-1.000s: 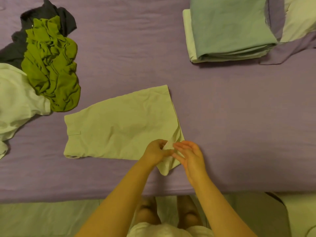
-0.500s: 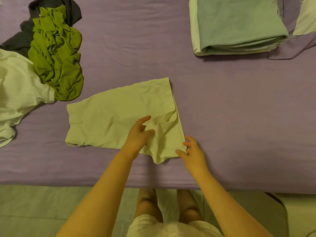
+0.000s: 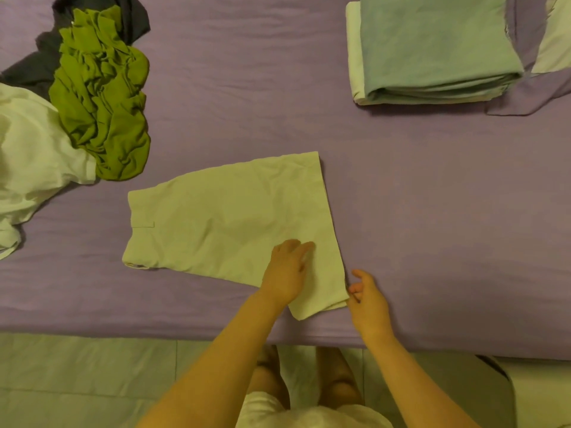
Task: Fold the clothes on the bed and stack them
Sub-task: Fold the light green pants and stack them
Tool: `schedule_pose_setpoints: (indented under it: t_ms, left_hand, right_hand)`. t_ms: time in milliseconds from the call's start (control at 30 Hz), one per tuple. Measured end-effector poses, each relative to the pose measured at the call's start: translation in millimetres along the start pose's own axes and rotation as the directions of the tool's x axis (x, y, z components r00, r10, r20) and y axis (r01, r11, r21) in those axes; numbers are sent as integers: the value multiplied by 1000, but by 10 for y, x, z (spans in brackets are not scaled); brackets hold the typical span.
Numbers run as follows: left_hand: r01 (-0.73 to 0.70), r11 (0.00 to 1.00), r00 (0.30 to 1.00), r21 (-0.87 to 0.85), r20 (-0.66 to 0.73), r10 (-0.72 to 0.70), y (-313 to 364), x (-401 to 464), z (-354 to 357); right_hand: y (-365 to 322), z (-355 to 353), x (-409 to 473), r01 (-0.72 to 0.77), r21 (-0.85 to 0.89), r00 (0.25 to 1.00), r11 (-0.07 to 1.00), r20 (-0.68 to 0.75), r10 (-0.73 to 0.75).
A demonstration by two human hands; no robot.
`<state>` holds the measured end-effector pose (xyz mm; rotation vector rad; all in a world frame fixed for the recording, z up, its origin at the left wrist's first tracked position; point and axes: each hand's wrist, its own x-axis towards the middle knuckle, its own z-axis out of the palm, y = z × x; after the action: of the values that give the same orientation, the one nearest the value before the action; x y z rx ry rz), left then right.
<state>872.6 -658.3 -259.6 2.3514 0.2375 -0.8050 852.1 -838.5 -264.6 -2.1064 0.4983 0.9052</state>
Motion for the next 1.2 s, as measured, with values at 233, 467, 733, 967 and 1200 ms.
schedule_pose_setpoints:
  t_ms: [233,467,733,967,1200]
  left_hand:
    - [-38,842,998,538,54,10,-229,173,-125]
    - [-48,812,990,582,-79,115,-509,354,-451]
    - [-21,817,999,577,-28,45,-1090,623,-714]
    - [48,851,981,523,-185,58,-1292,668,-790]
    - [77,840,981,537,-193,33,-1433,802,-905]
  right_hand:
    - [-162,-84,-114,117,45,972,992,-208,-106]
    - [-680,349,237,533,-201,843,822,204,-497]
    - [-994,621,670,479,-453,832,752,-40,-554]
    - [-1495,659,1176,474,-820,813,320,268,-517]
    - [-1676,747,1272,535,-818,768,211,367,-525]
